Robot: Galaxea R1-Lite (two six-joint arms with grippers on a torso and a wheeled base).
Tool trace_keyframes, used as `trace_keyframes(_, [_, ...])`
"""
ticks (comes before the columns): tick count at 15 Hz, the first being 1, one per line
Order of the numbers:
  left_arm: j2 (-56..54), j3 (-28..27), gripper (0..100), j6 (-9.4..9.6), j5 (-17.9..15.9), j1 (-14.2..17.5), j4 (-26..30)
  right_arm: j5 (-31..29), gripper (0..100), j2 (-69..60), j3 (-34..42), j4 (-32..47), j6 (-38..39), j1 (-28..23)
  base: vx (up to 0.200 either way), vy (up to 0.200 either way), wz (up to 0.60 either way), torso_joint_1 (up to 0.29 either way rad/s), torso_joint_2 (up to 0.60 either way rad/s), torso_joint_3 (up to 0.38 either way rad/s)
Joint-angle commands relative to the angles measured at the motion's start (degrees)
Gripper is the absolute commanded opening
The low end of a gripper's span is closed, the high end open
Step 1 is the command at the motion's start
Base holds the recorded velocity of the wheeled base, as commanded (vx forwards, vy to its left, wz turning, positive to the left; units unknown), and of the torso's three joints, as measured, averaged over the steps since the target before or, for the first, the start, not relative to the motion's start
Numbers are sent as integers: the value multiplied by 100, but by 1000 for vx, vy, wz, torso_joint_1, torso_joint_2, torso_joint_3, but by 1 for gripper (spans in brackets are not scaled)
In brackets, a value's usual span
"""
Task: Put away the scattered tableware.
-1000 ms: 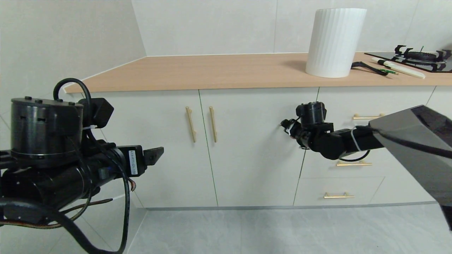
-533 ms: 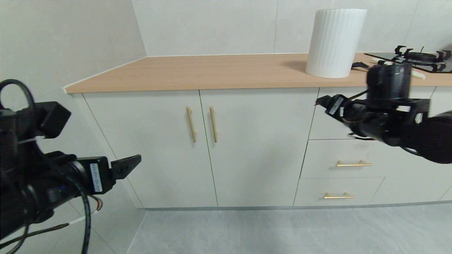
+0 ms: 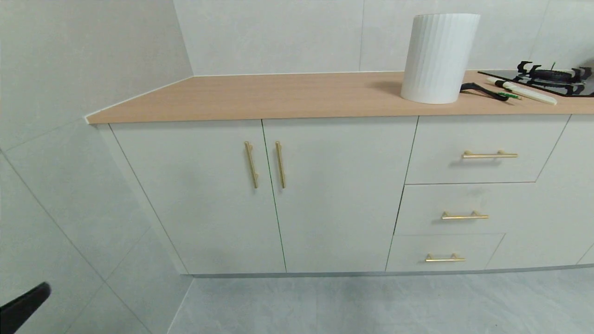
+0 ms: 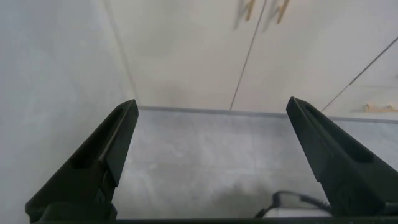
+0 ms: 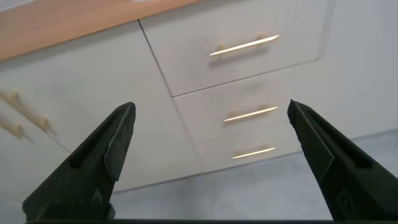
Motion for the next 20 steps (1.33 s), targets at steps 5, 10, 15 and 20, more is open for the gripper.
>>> trace_keyframes(5, [-2171,659,100,271,-21,1131,423,379,100,-4047,603,2130,-721,-863,0,0,0,0,0,0])
trace_keyframes(10, [-2874,1371,100,323,-47,1632,361,406,100,-4680,1183,2279,-704,-1109,0,0,0,0,0,0])
trace_keyframes(15, [-3279,1564,100,587,-434,2414,98,511,100,-4680,1675,2244,-713,-1109,0,0,0,0,0,0])
trace_keyframes(20, [-3428,2927,100,1615,-653,2309,-1599,546,100,-4680,2519,1664,-1011,-1109,0,0,0,0,0,0])
